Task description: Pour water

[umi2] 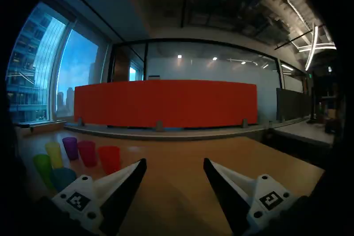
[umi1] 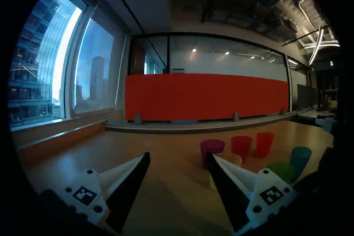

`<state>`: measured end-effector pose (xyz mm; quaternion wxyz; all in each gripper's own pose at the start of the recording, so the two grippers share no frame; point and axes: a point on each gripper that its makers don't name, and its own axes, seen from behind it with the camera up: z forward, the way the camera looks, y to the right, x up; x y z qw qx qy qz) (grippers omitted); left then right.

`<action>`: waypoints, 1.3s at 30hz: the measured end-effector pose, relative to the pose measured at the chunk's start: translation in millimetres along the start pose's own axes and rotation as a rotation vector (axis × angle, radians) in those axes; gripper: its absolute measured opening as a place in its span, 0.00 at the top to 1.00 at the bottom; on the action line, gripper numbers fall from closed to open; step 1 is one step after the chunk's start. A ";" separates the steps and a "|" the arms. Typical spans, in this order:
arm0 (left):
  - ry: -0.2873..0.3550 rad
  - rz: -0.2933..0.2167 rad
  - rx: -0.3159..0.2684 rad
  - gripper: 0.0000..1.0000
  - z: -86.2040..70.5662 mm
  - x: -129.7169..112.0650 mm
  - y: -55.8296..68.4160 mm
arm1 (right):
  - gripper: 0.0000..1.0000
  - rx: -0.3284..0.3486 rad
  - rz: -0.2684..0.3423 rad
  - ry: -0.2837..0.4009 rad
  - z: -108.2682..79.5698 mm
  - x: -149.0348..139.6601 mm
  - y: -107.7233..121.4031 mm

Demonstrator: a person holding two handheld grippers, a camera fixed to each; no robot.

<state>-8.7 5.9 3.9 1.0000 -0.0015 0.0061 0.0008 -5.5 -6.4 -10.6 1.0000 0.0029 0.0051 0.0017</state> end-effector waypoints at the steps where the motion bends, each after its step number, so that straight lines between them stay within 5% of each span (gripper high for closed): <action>1: 0.000 0.000 0.000 0.07 0.0 0.0 0.0 | 0.00 0.000 0.000 0.000 -0.5 0.0 0.1; 39: 0.000 0.000 0.000 0.07 -0.7 -0.4 0.3 | 0.00 0.004 0.000 -0.003 -3.4 -2.0 -0.4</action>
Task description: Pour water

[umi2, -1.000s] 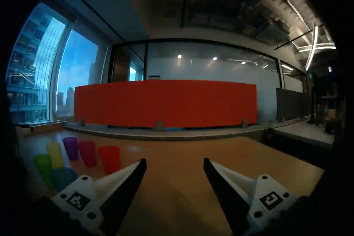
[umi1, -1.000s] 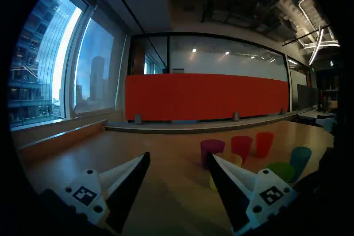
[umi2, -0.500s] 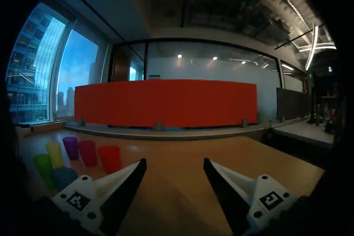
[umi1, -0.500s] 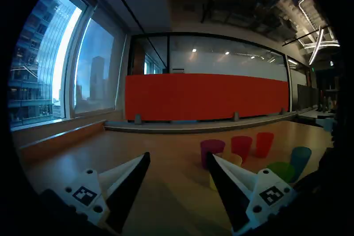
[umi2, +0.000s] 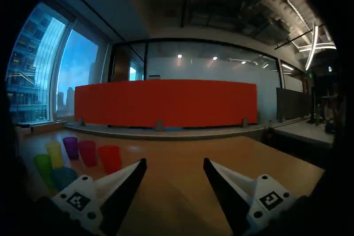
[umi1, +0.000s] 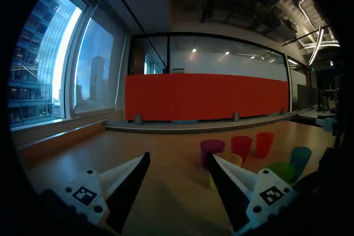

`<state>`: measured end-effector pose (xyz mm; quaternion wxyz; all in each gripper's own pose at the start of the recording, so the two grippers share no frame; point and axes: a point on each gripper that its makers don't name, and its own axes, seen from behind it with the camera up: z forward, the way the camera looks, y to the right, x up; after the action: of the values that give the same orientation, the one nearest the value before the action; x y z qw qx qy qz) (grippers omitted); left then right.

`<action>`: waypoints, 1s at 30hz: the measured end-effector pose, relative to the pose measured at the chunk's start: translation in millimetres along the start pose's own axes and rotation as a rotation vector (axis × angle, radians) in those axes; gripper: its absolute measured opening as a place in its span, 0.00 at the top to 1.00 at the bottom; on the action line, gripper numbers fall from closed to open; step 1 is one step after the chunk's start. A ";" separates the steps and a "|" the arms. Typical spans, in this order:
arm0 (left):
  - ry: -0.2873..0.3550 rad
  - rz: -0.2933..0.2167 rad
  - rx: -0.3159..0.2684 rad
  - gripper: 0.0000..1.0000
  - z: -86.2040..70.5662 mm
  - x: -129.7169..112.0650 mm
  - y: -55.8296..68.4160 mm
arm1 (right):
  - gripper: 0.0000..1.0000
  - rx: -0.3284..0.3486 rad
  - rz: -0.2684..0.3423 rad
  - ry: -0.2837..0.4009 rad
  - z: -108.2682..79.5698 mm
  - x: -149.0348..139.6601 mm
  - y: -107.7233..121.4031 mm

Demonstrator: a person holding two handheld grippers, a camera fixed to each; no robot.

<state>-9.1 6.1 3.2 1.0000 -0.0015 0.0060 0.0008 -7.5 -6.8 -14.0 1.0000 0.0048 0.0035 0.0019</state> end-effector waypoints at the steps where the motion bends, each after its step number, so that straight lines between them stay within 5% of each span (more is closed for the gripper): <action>1: 0.000 0.000 0.000 0.07 0.1 0.0 -0.1 | 0.00 0.000 0.000 0.000 0.0 0.0 0.1; 30: -0.001 0.000 0.000 0.07 -0.1 2.0 -1.1 | 0.00 0.000 0.000 0.000 0.4 0.6 -0.7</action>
<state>-7.1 5.0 3.1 1.0000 -0.0015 0.0054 0.0009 -6.8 -7.5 -13.6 1.0000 0.0048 0.0035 0.0018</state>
